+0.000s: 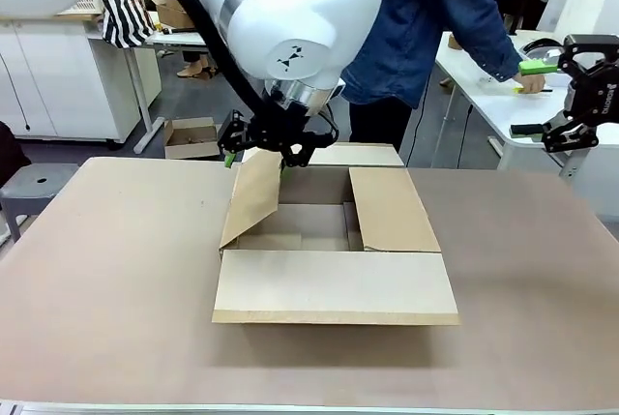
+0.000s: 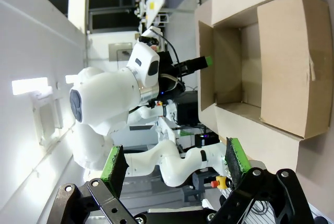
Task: Pack the gift set into the box.
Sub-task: Place both hands on the side flaps of the Package Box and spread them outward.
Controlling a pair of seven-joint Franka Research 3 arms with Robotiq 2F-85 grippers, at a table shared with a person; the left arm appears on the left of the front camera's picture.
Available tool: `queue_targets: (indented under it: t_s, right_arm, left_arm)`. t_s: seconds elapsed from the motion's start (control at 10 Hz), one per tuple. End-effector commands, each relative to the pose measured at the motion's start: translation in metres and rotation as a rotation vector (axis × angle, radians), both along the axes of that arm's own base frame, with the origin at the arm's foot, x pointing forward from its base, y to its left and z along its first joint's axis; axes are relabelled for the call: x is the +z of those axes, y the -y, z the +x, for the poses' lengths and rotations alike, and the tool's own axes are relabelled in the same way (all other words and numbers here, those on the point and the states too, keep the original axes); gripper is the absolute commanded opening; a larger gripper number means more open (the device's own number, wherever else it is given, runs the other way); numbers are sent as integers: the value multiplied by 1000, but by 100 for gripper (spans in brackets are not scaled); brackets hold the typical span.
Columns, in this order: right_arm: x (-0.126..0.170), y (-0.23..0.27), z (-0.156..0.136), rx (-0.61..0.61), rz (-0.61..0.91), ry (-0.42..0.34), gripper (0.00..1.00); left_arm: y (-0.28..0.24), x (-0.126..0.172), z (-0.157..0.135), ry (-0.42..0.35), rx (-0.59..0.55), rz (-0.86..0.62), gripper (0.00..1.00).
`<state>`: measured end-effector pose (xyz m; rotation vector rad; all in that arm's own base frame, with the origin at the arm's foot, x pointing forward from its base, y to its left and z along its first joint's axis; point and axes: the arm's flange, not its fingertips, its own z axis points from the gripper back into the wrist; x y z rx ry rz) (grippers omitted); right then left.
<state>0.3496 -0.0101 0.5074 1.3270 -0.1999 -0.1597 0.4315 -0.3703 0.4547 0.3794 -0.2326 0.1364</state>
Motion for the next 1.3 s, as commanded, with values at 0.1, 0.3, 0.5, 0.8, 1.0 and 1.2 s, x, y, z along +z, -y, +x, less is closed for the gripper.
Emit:
queue_targets:
  t_s: [0.1, 0.3, 0.5, 0.8, 1.0, 1.2]
  right_arm:
    - [-1, 0, 2, 7, 5, 29, 100]
    - [-1, 0, 2, 7, 5, 29, 100]
    - [-1, 0, 2, 7, 5, 29, 100]
    - [-1, 0, 2, 7, 5, 29, 100]
    - [-1, 0, 2, 7, 5, 29, 100]
    - [-1, 0, 2, 7, 5, 29, 100]
  left_arm:
    - [-42, 6, -15, 26, 74, -55, 100]
    - [-80, 9, -21, 31, 107, -98, 100]
    - [-111, 7, -22, 9, 92, -226, 100]
    - [-152, -5, -17, 1, 89, -401, 100]
    - [-178, 1, -22, 51, 75, -490, 100]
    - [-205, 1, -31, 85, 55, -550, 100]
